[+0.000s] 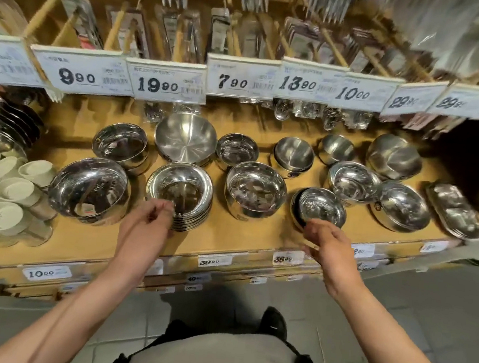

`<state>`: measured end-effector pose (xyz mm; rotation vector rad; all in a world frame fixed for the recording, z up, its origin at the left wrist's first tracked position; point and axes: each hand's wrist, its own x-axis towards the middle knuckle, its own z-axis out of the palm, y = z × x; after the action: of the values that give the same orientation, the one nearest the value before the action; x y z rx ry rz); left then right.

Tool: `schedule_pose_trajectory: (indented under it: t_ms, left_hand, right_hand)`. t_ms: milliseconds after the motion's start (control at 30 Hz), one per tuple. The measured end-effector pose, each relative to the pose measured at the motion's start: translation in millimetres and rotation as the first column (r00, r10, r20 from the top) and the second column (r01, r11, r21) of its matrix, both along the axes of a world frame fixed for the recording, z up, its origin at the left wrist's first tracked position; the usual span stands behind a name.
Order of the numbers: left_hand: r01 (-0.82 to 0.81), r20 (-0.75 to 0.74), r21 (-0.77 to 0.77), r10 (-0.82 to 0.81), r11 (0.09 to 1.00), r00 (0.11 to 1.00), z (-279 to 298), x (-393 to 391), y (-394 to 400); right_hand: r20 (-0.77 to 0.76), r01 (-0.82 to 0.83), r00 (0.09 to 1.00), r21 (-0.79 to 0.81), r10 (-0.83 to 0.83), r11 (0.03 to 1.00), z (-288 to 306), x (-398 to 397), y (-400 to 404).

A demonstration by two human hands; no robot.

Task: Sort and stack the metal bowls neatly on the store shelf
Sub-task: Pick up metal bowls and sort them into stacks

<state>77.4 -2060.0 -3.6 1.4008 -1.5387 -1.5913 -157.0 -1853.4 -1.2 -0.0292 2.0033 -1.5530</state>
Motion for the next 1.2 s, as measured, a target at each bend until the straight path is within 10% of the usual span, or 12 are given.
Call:
schedule_pose_trajectory:
  t_ms: [633, 1200]
  left_hand:
    - [0.347, 0.155, -0.032, -0.338, 0.937, 0.928, -8, -254, 149]
    - [-0.106, 0.166, 0.126, 0.084, 0.986, 0.983, -16, -259, 189]
  right_hand:
    - [-0.035, 0.173, 0.984, 0.025, -0.172, 0.985, -20, -241, 204]
    - [-0.269, -0.108, 0.922, 0.511, 0.278, 0.853, -65, -370, 154]
